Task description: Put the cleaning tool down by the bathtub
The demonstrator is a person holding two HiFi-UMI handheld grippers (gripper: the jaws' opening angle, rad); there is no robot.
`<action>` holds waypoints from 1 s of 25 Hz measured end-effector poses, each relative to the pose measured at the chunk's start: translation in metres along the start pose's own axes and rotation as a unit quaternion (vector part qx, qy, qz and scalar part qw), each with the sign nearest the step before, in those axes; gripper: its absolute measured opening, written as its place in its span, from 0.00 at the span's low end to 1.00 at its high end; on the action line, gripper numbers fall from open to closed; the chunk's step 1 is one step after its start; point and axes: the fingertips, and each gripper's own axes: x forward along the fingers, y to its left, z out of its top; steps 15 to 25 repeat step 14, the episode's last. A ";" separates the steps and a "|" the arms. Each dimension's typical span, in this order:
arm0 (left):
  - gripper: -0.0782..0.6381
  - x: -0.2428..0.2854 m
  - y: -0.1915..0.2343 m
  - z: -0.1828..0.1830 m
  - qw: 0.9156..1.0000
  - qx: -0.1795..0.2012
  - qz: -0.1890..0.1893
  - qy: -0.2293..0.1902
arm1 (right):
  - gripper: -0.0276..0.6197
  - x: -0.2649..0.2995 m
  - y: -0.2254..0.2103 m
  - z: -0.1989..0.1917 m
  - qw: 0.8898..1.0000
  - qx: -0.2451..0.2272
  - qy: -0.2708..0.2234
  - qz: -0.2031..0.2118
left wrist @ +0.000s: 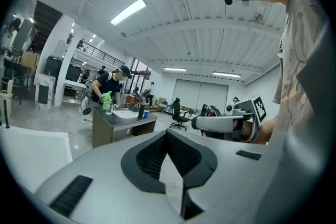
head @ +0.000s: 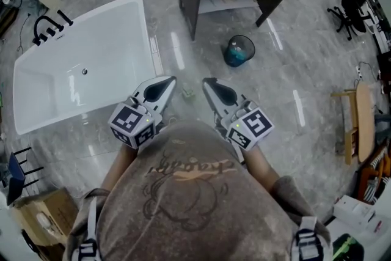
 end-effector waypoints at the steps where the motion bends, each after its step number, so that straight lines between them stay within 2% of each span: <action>1: 0.11 0.000 0.000 0.000 1.000 0.001 0.000 -0.001 | 0.05 0.001 0.000 0.000 1.000 0.000 0.000 -0.001; 9: 0.11 -0.001 0.003 -0.002 1.000 -0.013 0.012 -0.004 | 0.05 0.004 -0.004 -0.004 1.000 0.007 0.002 -0.009; 25: 0.11 0.000 0.006 -0.008 1.000 -0.016 0.012 -0.004 | 0.05 0.007 -0.007 -0.009 1.000 0.010 0.007 -0.011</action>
